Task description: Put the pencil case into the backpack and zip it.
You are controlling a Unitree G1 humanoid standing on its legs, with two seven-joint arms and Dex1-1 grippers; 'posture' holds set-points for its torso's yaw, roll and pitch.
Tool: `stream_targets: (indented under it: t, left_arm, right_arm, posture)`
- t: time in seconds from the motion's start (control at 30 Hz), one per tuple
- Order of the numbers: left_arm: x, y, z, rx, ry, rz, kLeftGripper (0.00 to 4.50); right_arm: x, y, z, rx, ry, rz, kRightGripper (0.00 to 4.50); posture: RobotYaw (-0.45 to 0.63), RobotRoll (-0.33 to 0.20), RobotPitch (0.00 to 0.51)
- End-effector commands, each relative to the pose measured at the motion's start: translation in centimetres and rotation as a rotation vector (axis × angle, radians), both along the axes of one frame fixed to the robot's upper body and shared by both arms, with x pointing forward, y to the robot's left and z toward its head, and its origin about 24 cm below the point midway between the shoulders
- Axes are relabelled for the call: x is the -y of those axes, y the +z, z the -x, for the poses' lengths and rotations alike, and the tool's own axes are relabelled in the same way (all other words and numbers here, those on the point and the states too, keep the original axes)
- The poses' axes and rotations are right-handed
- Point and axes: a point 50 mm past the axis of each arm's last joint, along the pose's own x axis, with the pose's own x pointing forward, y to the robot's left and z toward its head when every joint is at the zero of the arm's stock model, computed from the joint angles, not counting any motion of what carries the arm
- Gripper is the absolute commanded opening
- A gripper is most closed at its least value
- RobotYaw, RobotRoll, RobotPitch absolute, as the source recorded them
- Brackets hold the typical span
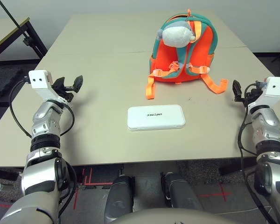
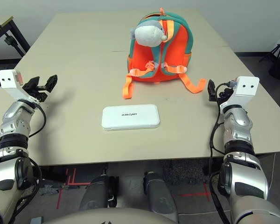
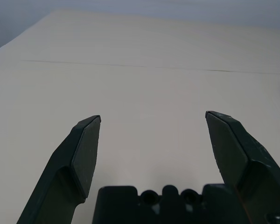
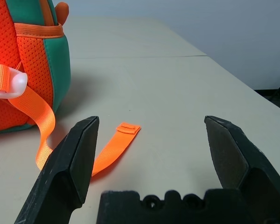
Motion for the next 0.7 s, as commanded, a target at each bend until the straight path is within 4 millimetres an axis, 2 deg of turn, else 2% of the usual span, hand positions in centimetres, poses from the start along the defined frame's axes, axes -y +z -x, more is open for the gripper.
stream_targets:
  t: [0.03, 0.2, 0.33, 0.57, 0.7]
  left_arm:
    - [0.3, 0.1, -0.3, -0.003, -0.006, -0.006, 4.50]
    - [0.5, 0.1, -0.3, -0.004, -0.014, -0.007, 4.50]
    - [0.8, 0.9, -0.6, 0.005, -0.043, 0.005, 4.50]
    - [2.8, 2.3, -0.4, -0.023, -0.206, 0.063, 4.50]
    - [4.0, 3.3, 0.2, -0.149, -0.337, 0.217, 4.50]
  right_arm:
    - [0.3, 0.1, 0.0, 0.007, -0.013, -0.006, 4.47]
    - [0.2, 0.1, 0.0, 0.010, -0.010, -0.006, 4.47]
    - [0.0, 0.2, -0.1, 0.010, -0.003, -0.007, 4.47]
    - [0.1, 0.4, -0.4, 0.004, 0.006, -0.003, 4.47]
    - [-0.2, 0.2, -0.4, 0.005, 0.014, -0.002, 4.47]
  posture:
    - [-0.13, 0.000, 0.075]
    - [-0.13, 0.000, 0.075]
    - [-0.11, 0.000, 0.080]
    - [-0.11, 0.000, 0.087]
    - [-0.10, 0.000, 0.090]
